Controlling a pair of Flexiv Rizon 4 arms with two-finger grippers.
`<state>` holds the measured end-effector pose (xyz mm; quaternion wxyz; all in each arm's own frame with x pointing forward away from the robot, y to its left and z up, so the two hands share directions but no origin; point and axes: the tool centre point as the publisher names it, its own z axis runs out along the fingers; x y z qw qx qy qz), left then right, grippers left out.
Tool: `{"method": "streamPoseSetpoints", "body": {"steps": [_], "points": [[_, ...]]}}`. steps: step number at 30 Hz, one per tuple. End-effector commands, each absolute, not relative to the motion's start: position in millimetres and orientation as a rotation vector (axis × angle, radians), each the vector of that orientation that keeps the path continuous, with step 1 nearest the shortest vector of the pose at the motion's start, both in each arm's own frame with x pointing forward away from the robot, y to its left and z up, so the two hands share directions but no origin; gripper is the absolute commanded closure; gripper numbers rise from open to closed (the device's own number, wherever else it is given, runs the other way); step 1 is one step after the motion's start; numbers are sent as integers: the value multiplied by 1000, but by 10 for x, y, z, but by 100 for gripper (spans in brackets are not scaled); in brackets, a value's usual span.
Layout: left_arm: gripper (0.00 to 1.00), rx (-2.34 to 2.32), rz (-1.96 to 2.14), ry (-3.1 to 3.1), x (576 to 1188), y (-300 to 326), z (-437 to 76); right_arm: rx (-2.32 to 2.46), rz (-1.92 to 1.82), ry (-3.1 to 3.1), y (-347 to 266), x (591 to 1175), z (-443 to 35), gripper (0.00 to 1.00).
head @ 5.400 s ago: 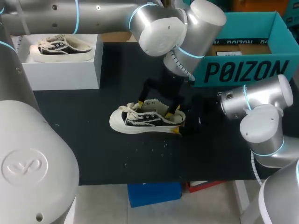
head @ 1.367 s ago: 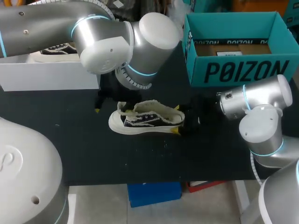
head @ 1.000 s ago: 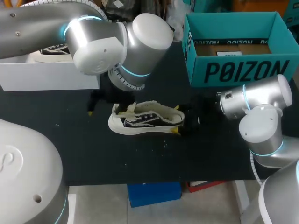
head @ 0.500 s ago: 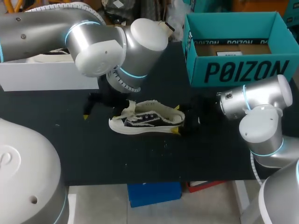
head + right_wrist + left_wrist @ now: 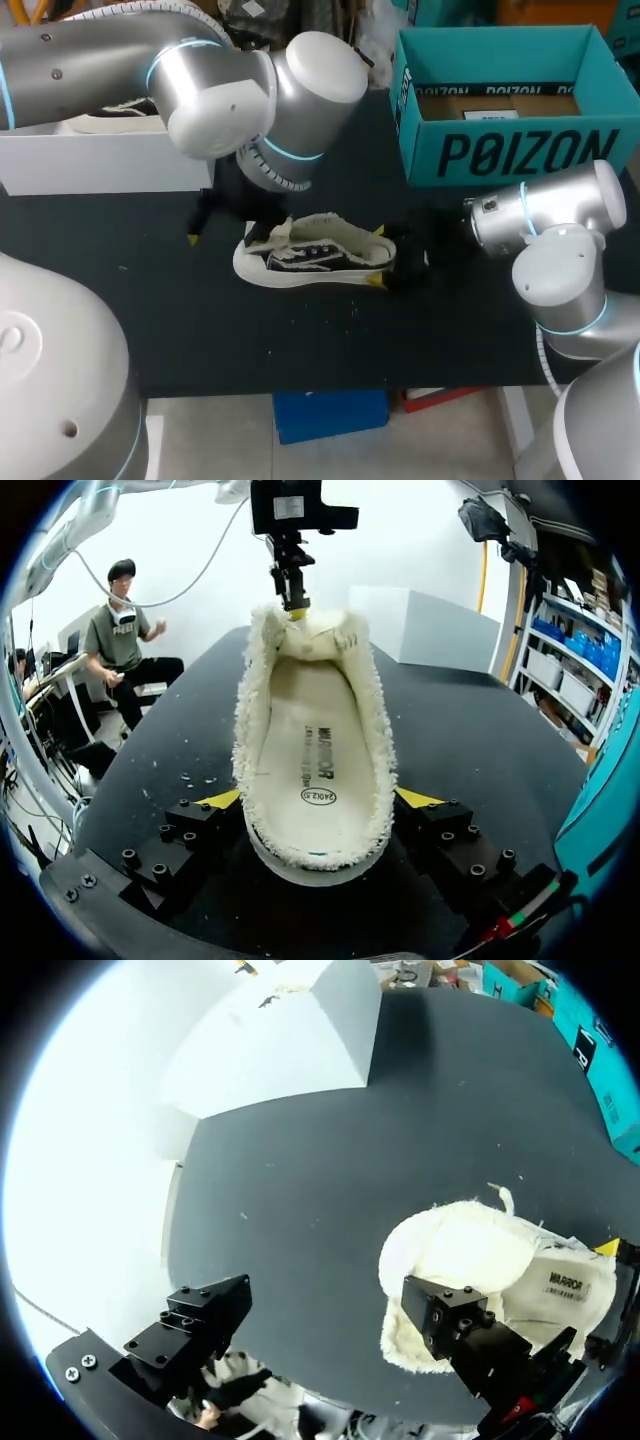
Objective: Take the shoe out of the shoebox, open the shoe tongue, remove and reinsert the insole, then place the shoe into the shoebox
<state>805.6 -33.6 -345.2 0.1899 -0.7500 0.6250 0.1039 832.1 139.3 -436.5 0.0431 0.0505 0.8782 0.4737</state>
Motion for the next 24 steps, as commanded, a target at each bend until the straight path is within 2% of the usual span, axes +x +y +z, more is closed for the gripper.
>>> {"method": "streamPoseSetpoints", "body": {"steps": [1, 5, 6, 8, 9, 12, 16, 18, 24], "points": [[0, -2009, 159, 1891, 7933, -327, -3131, 157, 1448, 2686, 1394, 8330, -4381, 100], [0, -1850, 78, 2081, 7952, -423, -2923, 157, 1448, 2686, 1394, 8330, -4381, 100], [13, -1792, 78, 2135, 7973, -454, -2883, 157, 1448, 2686, 1394, 8330, -4381, 100], [82, -1678, 53, 2280, 8053, -516, -2812, 157, 1448, 2686, 1394, 8330, -4381, 100], [100, -1591, 38, 2406, 8099, -555, -2786, 157, 1448, 2686, 1394, 8330, -4381, 100], [100, -1287, -51, 2772, 8222, -696, -2757, 157, 1448, 2686, 1394, 8330, -4381, 100], [100, -649, -76, 3205, 8340, -970, -2818, 157, 1448, 2686, 1394, 8330, -4381, 100], [100, -433, 58, 3215, 8409, -1099, -2920, 157, 1448, 2686, 1394, 8330, -4381, 100], [100, -91, -24, 3358, 8664, -1334, -2943, 157, 1448, 2686, 1394, 8330, -4381, 100]]}}
